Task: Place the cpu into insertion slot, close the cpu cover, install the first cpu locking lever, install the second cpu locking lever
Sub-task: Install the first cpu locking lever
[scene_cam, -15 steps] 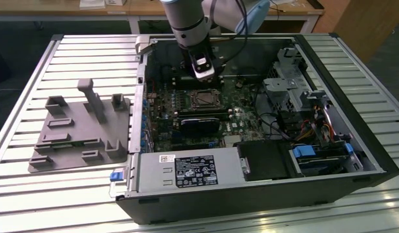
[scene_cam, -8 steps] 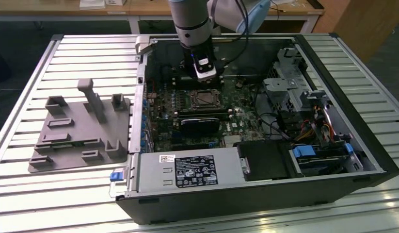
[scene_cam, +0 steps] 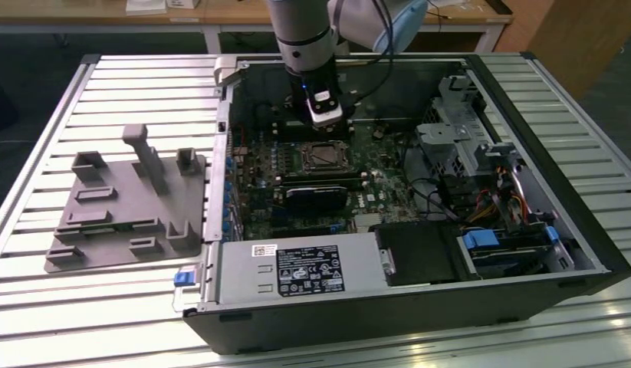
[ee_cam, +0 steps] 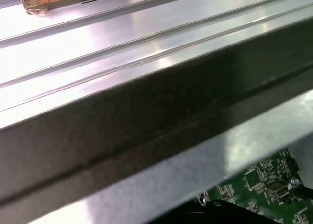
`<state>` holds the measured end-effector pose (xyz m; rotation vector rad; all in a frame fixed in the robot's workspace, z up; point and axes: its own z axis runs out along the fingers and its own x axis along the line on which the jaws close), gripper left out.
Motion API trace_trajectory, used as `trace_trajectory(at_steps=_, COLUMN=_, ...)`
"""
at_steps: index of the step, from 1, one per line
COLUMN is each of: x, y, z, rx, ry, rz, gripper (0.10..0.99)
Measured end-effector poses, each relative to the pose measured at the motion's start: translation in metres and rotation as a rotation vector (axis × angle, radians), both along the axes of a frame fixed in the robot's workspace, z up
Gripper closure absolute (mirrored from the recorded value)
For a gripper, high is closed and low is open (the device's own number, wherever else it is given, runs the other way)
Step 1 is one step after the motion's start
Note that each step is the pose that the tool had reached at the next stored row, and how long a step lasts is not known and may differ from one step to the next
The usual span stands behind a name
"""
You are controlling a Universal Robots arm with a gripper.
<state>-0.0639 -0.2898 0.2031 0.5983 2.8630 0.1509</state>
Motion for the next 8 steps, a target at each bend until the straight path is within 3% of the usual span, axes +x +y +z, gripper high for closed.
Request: trace_trajectory(at_steps=8, x=0.0005, y=0.0001, z=0.0087, rx=-0.019, ry=0.0018, rz=0.000, gripper=0.984)
